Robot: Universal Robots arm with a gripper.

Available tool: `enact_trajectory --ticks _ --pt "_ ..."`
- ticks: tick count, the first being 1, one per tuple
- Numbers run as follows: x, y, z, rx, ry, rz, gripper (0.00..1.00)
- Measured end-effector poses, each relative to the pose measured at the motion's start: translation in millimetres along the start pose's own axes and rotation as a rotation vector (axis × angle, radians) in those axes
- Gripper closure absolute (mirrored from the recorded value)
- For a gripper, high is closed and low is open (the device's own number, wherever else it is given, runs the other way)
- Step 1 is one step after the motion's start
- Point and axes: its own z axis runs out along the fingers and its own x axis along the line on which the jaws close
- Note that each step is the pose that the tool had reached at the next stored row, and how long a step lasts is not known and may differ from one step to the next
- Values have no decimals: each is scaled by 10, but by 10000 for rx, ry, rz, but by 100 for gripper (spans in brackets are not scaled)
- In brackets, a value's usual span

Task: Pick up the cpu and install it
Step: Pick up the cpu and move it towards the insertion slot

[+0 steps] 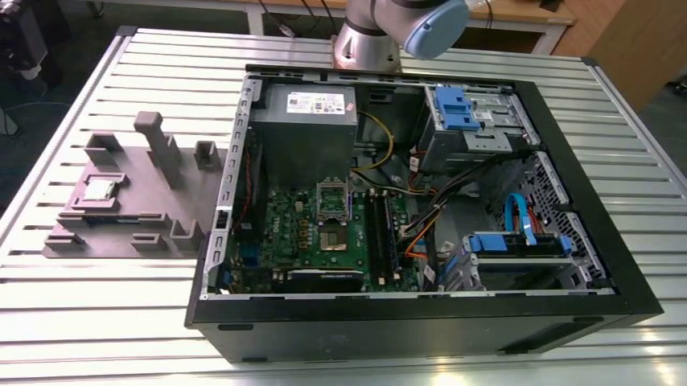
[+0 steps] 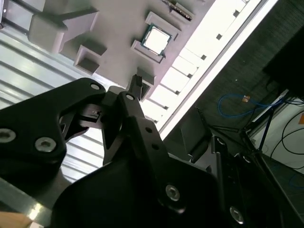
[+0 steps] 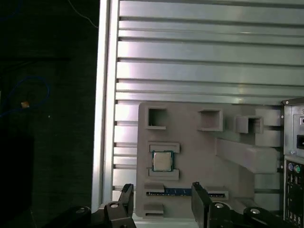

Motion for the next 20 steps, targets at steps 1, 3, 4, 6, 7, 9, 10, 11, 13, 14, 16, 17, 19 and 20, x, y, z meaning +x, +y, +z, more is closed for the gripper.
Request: enact_trajectory --ticks 1,3,4,6,7,9,10,11,13,14,16,17,19,20 --pt "0 -15 19 -1 -3 -1 40" --pt "1 -27 55 1 -1 0 40" --pt "-9 -28 72 6 1 -1 40" --pt "-35 -28 110 20 -1 -2 40" --pt "-48 -26 129 32 -3 -2 40" --pt "-76 -21 165 54 0 -2 40" --pt "-94 -17 184 65 0 -5 40" --pt "-107 -13 203 76 0 -14 40" --pt "-120 -10 241 92 1 -62 40" --pt "-121 -11 260 94 2 -100 40" --pt "-121 -13 295 94 9 -262 40" --pt "-121 -13 312 92 15 -394 40" --pt "-120 -15 350 87 22 -582 40" --pt "-120 -16 367 87 24 -611 40"
